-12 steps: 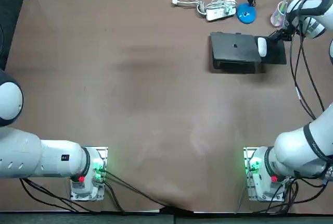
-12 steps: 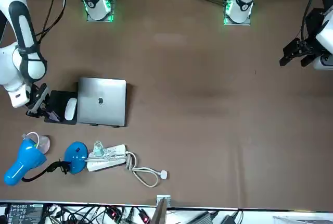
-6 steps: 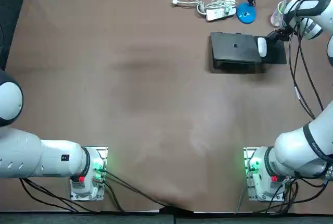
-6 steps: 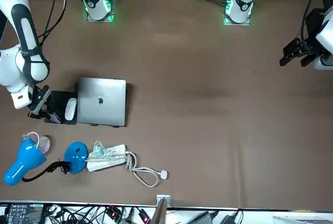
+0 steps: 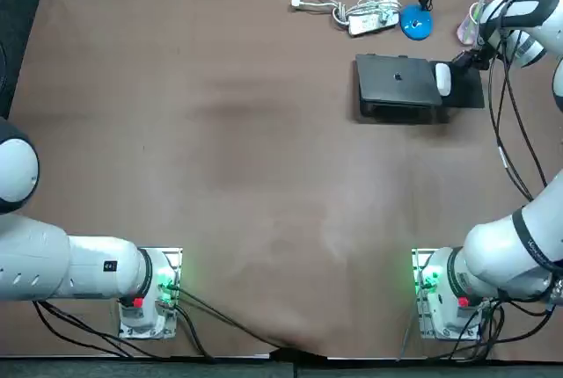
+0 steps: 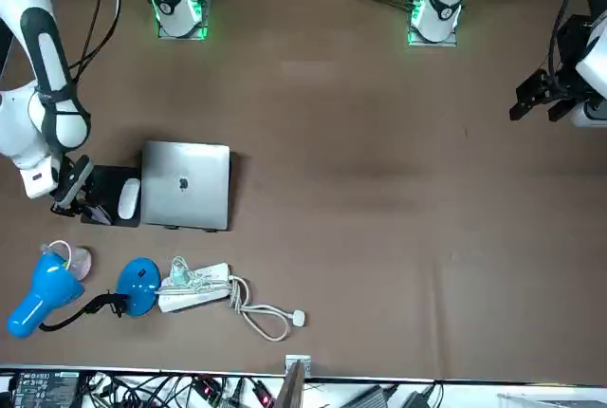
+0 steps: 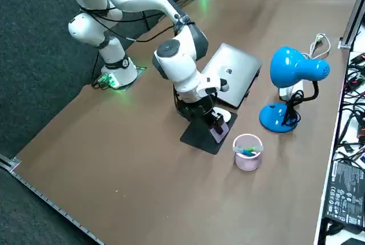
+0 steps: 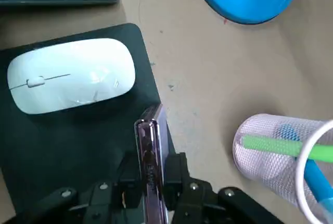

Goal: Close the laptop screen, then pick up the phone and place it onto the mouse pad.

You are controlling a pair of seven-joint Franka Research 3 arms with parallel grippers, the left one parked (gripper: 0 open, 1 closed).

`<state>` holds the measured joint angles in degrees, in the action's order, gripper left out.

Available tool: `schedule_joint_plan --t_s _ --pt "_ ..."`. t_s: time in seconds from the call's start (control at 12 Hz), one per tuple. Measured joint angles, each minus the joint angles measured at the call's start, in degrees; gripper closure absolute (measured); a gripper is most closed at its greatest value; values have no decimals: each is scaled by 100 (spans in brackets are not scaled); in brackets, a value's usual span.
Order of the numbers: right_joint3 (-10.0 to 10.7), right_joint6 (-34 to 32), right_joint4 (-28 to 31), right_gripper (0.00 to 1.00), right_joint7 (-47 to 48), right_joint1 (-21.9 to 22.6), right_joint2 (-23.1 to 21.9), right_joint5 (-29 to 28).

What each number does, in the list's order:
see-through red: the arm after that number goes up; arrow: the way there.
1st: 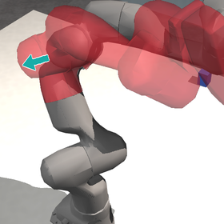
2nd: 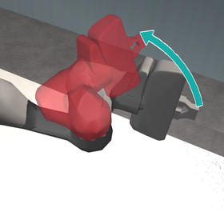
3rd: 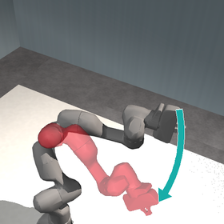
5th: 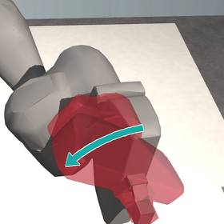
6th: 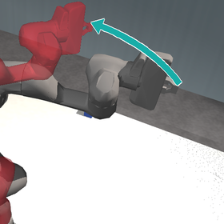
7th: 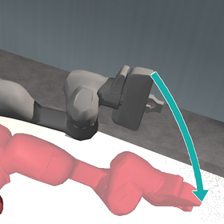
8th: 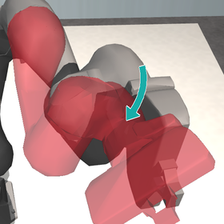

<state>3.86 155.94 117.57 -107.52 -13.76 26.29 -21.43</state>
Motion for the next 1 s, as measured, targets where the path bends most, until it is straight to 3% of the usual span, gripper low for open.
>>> schedule_joint_plan --t_s 0.33,0.58,0.67,0.75,1.0 --pt "1 -39 29 70 -2 -8 -13 -26" --pt "24 -328 110 39 -64 -46 -11 -28" --pt "50 -474 111 16 -90 -78 -48 -31" --pt "60 -557 109 4 -100 -100 -87 -34" --pt "74 -858 85 0 -118 -198 -326 -45"
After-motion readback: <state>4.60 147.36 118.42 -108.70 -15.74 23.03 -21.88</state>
